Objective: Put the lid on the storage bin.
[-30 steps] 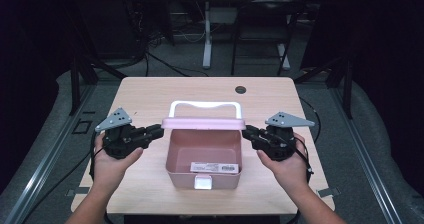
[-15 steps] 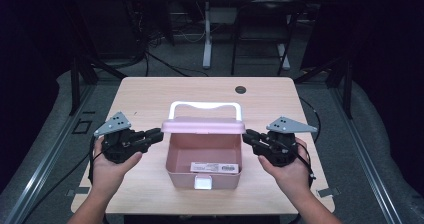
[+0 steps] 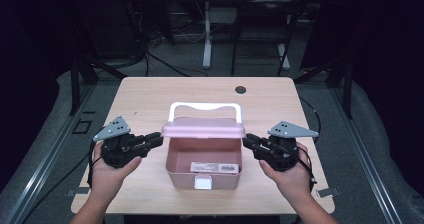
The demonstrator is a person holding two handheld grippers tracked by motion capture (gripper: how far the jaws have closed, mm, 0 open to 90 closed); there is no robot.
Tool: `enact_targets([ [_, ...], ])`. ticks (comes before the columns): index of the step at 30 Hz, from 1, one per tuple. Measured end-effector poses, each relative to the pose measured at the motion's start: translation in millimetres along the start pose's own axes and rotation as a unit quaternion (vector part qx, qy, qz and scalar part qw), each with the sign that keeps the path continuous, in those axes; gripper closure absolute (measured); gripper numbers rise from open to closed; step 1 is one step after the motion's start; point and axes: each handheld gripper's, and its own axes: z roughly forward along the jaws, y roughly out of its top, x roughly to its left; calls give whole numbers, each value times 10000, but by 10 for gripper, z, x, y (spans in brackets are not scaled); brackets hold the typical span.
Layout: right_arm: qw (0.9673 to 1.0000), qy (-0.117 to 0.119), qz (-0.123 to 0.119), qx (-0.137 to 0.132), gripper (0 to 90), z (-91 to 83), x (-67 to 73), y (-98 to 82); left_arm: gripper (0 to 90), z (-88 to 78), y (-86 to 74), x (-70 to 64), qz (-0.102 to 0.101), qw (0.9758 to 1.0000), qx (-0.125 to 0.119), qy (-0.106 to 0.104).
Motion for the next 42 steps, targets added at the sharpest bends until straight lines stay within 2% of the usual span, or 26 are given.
enact_targets([
  [18,9998,154,152,-2,776,-67,-7,-139,777,-20,-105,-44,-22,9999,44,-89],
  [22,9999,103,134,-15,765,-108,-12,-169,778,-27,-115,-46,-5,9999,72,-86],
  [30,9994,-1,321,-119,762,-210,-106,-212,777,-26,-147,-56,-49,9999,63,-95],
  [42,9992,-210,332,-90,757,-206,-188,-286,777,-28,-186,-67,-64,9999,62,-104],
])
